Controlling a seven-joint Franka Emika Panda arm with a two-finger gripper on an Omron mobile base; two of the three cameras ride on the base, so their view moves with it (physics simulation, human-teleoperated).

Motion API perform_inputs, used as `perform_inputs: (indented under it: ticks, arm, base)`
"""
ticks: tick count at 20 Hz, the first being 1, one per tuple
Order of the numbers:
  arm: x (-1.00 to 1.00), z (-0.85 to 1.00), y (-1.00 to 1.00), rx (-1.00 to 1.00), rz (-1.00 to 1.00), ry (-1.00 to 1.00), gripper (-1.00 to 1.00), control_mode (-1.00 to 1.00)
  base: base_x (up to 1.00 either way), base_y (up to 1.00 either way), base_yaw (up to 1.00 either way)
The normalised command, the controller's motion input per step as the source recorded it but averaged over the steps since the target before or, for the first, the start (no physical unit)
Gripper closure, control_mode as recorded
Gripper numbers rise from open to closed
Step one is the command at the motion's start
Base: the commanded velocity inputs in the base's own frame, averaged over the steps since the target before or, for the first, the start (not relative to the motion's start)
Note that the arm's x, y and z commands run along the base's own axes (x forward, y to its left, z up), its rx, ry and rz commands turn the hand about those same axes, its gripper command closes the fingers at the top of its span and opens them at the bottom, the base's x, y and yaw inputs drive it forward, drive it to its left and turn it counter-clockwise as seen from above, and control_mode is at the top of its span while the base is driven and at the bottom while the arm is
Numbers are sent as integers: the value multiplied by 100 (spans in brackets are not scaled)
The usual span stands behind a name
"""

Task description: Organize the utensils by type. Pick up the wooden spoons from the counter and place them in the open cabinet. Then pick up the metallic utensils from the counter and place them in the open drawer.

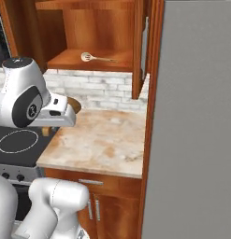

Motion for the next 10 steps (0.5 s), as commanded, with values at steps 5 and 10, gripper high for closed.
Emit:
perform_inputs:
  ticks: [5, 10]
  arm:
    - [0, 0, 0, 0, 0, 0, 100, 100]
    - [0, 0, 0, 0, 0, 0, 100, 100]
  base:
    - [29, -7, 1]
    - [42, -28, -2]
